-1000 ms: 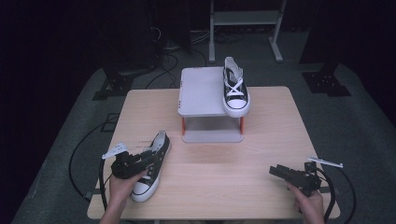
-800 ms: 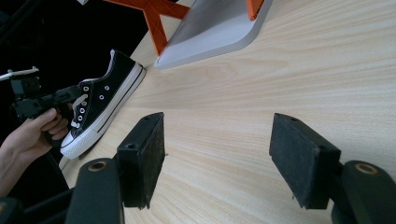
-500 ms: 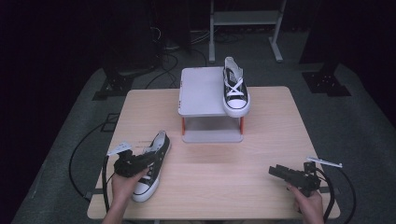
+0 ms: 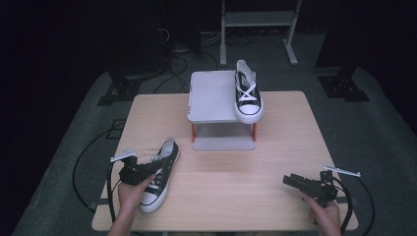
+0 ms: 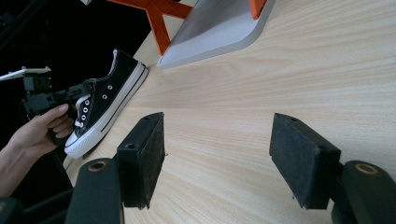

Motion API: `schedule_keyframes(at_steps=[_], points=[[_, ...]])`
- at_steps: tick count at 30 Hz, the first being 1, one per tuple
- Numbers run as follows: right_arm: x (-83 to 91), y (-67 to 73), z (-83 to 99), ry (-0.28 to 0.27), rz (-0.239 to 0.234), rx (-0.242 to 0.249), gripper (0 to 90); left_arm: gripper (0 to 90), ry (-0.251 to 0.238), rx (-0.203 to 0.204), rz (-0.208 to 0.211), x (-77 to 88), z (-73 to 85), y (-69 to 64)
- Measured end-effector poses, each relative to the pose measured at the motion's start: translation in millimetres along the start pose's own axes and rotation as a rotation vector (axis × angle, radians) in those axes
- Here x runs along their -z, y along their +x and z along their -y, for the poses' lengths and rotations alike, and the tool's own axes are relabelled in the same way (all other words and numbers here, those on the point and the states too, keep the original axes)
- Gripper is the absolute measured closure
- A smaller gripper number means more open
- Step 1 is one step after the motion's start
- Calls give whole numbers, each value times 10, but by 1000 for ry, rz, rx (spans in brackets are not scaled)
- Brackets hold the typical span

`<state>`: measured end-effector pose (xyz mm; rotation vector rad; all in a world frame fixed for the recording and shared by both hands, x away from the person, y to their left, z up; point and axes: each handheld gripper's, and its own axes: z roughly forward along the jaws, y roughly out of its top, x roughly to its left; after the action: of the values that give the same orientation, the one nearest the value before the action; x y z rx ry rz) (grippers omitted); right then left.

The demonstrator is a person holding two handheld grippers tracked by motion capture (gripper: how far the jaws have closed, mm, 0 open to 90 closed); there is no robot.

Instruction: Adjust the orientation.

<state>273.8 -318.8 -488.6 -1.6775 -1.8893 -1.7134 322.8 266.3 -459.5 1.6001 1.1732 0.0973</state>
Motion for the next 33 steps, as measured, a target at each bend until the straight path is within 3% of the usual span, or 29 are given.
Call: schedule_keyframes(at_steps=[5,11,20,31,33], points=[[22,-7,-4,-9,1,0,350,851,-22,43,24,5,22,-15],[32,-16,-3,-12,0,-3,350,852,-96,119,69,91,75,34],[23,-10,-4,-10,4,1,349,863,-156,150,103,183,101,19],[42,-21,-5,-16,4,4,348,882,-150,152,135,181,115,3],[45,-23,-3,-18,5,3,348,882,-169,164,140,196,118,-3]])
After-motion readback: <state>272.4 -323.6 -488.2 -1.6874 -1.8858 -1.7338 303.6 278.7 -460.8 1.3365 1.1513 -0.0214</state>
